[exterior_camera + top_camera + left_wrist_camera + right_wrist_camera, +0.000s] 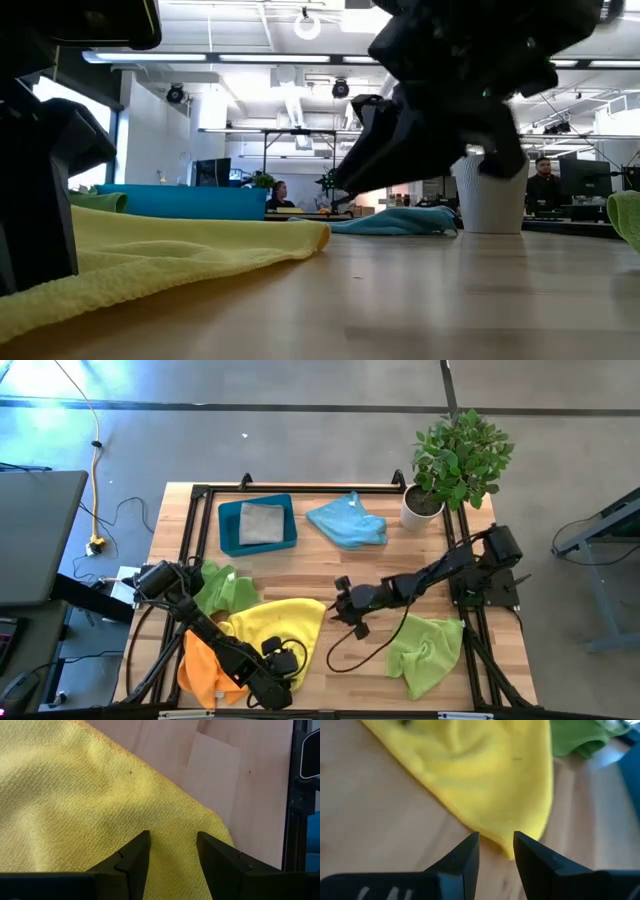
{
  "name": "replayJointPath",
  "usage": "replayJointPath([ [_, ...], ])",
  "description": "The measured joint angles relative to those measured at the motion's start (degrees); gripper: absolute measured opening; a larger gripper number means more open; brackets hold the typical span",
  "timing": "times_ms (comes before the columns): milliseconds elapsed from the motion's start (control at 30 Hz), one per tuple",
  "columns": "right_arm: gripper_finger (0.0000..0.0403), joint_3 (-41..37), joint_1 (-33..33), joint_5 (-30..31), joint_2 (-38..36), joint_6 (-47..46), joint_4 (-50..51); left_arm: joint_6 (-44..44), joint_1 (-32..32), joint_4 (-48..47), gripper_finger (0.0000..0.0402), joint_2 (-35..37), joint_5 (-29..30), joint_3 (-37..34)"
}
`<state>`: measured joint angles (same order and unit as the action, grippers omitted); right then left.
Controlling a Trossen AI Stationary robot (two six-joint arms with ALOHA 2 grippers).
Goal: Fold microfiber towels
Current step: Fold the yellow microfiber cloth
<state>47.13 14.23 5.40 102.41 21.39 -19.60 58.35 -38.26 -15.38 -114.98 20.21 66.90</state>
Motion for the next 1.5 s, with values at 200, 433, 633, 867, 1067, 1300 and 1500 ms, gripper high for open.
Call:
replayJointPath([
  [200,0.0115,0.04,0.32,4.03,4.36,0.17,-5.5,0.05,-0.04,0.83,0.0156,-0.06,-0.89,0.0],
  [433,0.0115,0.04,0.43,4.0,6.88,1.55,-6.38,0.02,-0.04,0.81,0.0156,-0.08,-0.94,0.0],
  [633,0.0115,1.0,0.43,5.32,9.2,3.77,-7.91,0.06,-0.04,0.87,0.0156,-0.08,-0.94,-0.05],
  [867,0.0114,7.84,0.41,6.2,13.19,4.61,-5.22,0.07,-0.02,1.45,0.0156,-0.08,-1.82,-0.05],
  [1067,0.0107,12.39,0.41,6.36,14.63,4.43,2.62,0.17,-0.02,1.77,0.0156,-0.08,-2.31,-0.05],
  [1300,0.003,12.5,0.41,6.3,14.69,4.11,3.85,0.03,-0.04,1.79,0.0156,-0.08,-2.26,-0.05],
  [1500,0.0008,12.59,1.19,6.5,14.4,-6.09,6.78,0.04,-0.04,1.86,0.0156,0.31,-2.34,-0.11],
])
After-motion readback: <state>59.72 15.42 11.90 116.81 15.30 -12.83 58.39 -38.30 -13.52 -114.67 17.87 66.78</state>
